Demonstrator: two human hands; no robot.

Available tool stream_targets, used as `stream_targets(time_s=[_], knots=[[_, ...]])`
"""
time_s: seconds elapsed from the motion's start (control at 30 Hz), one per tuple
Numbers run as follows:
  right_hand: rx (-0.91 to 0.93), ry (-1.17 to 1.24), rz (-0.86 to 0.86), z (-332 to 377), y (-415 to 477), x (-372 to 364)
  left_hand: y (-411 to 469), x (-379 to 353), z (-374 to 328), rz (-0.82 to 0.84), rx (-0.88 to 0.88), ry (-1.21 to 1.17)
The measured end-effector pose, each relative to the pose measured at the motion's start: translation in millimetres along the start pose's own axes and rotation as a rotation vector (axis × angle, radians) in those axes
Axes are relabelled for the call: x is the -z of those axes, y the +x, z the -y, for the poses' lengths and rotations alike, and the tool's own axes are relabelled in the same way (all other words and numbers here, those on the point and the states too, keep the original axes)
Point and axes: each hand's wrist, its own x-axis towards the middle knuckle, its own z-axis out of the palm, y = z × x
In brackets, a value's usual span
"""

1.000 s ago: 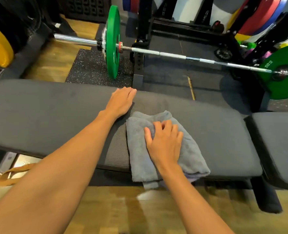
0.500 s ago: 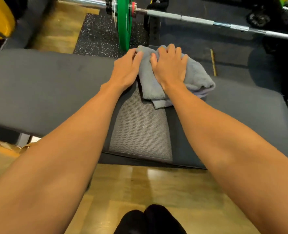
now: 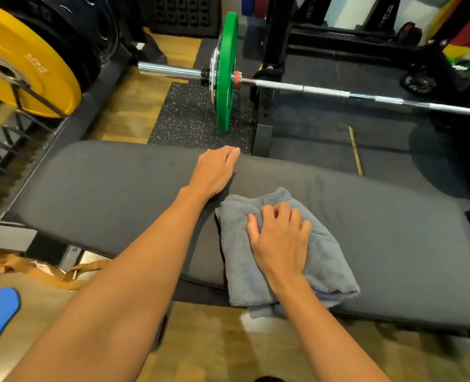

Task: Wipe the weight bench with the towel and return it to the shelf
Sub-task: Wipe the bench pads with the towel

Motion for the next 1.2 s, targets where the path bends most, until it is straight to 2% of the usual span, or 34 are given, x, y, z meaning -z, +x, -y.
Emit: stream_targets(time_s=[0.2, 0.27, 0.37, 0.5, 0.7, 0.8, 1.0, 1.1, 1.2], knots=[[-0.043, -0.007, -0.021, 30, 112, -48, 19, -3, 46, -0.073, -0.099, -0.041], [0.008, 0.0, 0.002, 42, 150, -59, 18, 8, 61, -0.086, -0.052, -0.042], [-0.035, 0.018, 0.025, 40, 173, -60, 1, 26, 65, -0.041, -0.011, -0.003], [-0.124, 0.062, 0.019, 54, 117, -36, -22, 42, 78, -0.026, 0.026, 0.004], [-0.005, 0.072, 0.055, 92, -11, 7, -23, 73, 99, -0.095, -0.002, 0.12], [0.026, 0.029, 0.034, 102, -24, 0, -7, 88, 117, -0.113, 0.019, 0.143], [0.014, 0.002, -0.056, 144, 111, -55, 28, 95, 145, -0.094, 0.011, 0.11], [0.039, 0.017, 0.043, 163, 170, -69, 25, 101, 152, -0.097, 0.048, 0.107], [0.05, 0.012, 0.065, 166, 176, -63, 8, 111, 153, -0.11, 0.035, 0.188]])
